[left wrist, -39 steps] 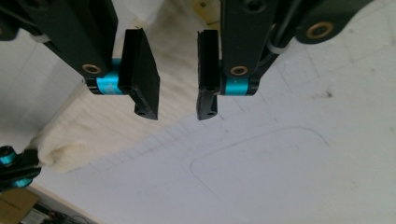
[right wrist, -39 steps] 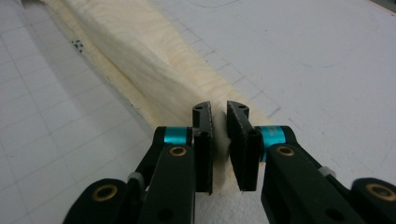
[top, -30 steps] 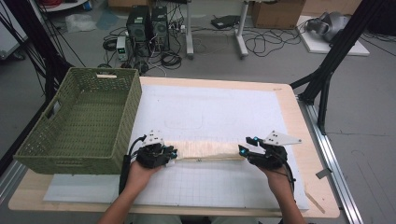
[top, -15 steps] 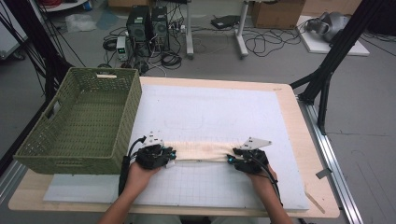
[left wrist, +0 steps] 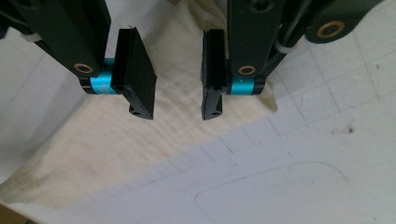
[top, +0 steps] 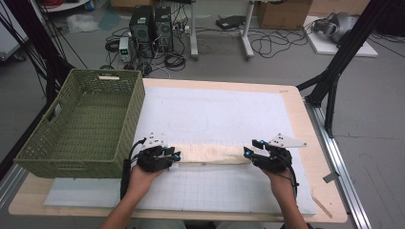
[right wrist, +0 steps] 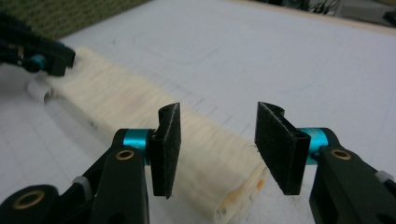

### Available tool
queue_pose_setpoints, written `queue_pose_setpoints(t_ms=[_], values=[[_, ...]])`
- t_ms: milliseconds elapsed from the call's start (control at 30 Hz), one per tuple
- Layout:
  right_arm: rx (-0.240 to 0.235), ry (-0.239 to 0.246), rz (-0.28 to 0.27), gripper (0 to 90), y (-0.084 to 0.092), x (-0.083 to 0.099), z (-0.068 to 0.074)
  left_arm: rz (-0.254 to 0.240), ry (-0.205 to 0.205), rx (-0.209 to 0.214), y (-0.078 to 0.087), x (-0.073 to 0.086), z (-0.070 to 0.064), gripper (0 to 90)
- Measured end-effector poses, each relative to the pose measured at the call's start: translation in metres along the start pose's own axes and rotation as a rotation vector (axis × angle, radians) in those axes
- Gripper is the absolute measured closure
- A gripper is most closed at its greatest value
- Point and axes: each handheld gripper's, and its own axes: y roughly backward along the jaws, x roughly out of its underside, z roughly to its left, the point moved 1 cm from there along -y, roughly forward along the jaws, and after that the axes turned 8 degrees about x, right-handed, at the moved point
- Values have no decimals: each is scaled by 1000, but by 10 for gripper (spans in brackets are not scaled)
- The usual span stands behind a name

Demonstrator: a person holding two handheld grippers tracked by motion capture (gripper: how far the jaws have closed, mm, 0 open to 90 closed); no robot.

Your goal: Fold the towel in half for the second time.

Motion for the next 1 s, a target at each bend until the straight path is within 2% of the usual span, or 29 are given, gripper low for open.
queue_pose_setpoints(t_ms=[33, 100, 200, 300, 367, 400, 467, 500, 567, 633, 733, 800, 867, 900, 1000], values=[[5, -6, -9, 512, -1, -1, 2, 0, -2, 2, 0, 0, 0, 634], [11, 2, 14, 546, -7, -2, 8, 7, -6, 1, -1, 0, 0, 627], [2, 35, 97, 647, -25, 3, 17, 29, -11, -8, -2, 2, 0, 636], [18, 66, 190, 660, -42, 12, 21, 72, 3, -30, -4, 5, 2, 697], [35, 78, 226, 661, -49, 18, 19, 77, 9, -28, -4, 7, 3, 715], [39, 81, 219, 658, -49, 19, 18, 77, 8, -29, -4, 7, 3, 719], [84, 104, 216, 631, -48, 19, 14, 82, 0, -32, -4, 8, 3, 723], [100, 95, 213, 628, -48, 20, 11, 82, 1, -32, -5, 8, 2, 723], [102, 76, 205, 629, -47, 21, 6, 79, -1, -33, -5, 9, 1, 723], [113, 65, 193, 591, -44, 19, 6, 82, 1, -34, -4, 8, 1, 721], [77, 67, 116, 586, -30, 12, 8, 76, 9, -27, -4, 8, 1, 687], [43, 52, 91, 617, -20, 7, 9, 77, 2, -28, -4, 8, 0, 679], [11, 63, 101, 660, -13, 8, 10, 79, 3, -29, -4, 9, 1, 678], [-13, 68, 122, 679, -12, 11, 9, 79, 3, -29, -4, 9, 1, 680], [-32, 71, 186, 734, -14, 25, 5, 80, 4, -29, -4, 9, 1, 683]])
